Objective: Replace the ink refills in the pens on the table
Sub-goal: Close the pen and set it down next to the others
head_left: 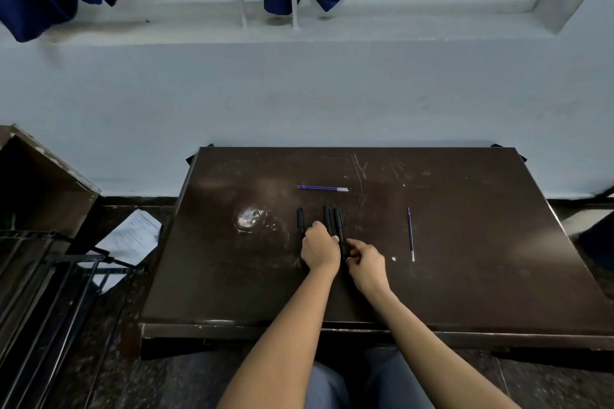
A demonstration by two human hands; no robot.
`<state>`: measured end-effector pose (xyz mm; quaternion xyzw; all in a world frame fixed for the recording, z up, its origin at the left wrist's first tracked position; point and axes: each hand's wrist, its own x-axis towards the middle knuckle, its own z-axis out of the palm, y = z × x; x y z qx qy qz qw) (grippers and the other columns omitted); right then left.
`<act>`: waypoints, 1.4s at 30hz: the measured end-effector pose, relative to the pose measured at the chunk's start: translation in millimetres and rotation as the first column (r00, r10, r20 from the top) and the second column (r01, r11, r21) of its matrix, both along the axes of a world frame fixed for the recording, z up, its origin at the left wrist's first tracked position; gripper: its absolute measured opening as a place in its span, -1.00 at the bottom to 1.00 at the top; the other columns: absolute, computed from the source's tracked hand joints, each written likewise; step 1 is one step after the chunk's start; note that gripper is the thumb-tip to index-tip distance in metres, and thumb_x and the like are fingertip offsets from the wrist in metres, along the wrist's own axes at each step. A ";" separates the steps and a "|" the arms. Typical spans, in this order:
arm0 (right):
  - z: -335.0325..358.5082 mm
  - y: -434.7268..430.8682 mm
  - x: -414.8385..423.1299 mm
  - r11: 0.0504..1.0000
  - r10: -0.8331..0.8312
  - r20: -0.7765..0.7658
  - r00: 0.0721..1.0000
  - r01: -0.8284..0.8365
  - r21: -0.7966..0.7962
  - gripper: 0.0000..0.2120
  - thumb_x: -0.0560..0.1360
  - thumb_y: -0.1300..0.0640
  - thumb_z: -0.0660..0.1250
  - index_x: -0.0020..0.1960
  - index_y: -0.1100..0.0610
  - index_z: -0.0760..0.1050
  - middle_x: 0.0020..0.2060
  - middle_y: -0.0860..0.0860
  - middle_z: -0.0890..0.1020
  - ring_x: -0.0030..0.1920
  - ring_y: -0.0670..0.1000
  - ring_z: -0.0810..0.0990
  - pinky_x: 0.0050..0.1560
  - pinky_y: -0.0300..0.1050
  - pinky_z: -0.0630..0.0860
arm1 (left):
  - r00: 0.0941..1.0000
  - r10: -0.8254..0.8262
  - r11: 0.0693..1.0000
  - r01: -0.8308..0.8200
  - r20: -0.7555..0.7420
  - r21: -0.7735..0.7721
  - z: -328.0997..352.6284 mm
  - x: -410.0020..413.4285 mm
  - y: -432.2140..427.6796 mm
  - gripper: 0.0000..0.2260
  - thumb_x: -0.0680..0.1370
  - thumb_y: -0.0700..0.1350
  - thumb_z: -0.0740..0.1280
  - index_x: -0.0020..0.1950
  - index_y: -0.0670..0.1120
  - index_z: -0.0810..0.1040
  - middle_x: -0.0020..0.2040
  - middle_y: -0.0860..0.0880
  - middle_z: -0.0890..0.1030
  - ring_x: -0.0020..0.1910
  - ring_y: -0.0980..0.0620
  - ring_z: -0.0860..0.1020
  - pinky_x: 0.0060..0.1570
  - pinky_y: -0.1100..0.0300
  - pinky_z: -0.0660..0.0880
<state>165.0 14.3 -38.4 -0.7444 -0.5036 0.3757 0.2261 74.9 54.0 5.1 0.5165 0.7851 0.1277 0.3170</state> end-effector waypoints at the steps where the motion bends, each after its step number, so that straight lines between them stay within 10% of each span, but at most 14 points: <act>1: -0.3 0.6 -0.1 1.000 0.005 0.008 1.000 -0.005 0.003 -0.55 0.53 0.34 0.27 0.40 0.13 0.42 0.10 0.12 0.53 -0.05 -0.05 0.49 0.01 -0.32 0.39 | 1.000 -0.011 1.000 0.011 -0.012 -0.003 -0.5 0.1 0.0 -0.74 0.55 -0.11 0.34 0.21 -0.14 0.49 0.17 -0.12 0.57 0.16 -0.11 0.55 0.00 0.07 0.49; 21: 4.1 -3.4 -3.3 0.999 -0.036 -0.037 0.999 0.037 0.008 -0.62 0.53 0.30 0.29 0.33 0.12 0.45 0.06 0.06 0.49 -0.09 -0.08 0.50 -0.04 -0.30 0.39 | 0.985 0.092 0.988 -0.072 -0.148 0.137 -9.9 -27.9 -8.9 -0.68 0.51 -0.08 0.39 0.18 -0.15 0.38 0.18 -0.14 0.49 0.18 -0.15 0.48 0.06 0.05 0.49; 30: 14.5 -15.9 -16.1 0.991 -0.094 -0.111 0.989 0.103 0.080 -0.70 0.54 0.28 0.27 0.25 0.11 0.50 0.02 0.03 0.54 -0.13 -0.16 0.50 -0.16 -0.46 0.36 | 0.995 0.060 0.998 -0.060 0.079 -0.005 -8.9 -57.6 -27.2 -0.77 0.57 -0.16 0.31 0.19 -0.21 0.44 0.13 -0.17 0.55 0.08 -0.12 0.58 -0.11 0.15 0.44; 42: 61.4 4.6 -27.4 0.893 -0.424 -0.640 0.641 0.412 -0.179 -0.76 0.50 0.22 0.40 0.16 0.20 0.55 0.00 0.11 0.65 -0.07 0.00 0.62 0.12 -0.03 0.59 | 0.917 -0.286 0.949 0.231 0.278 0.212 8.7 -64.5 -77.9 -0.81 0.50 -0.13 0.37 0.10 -0.09 0.53 -0.10 -0.03 0.60 -0.13 0.07 0.56 -0.11 0.28 0.51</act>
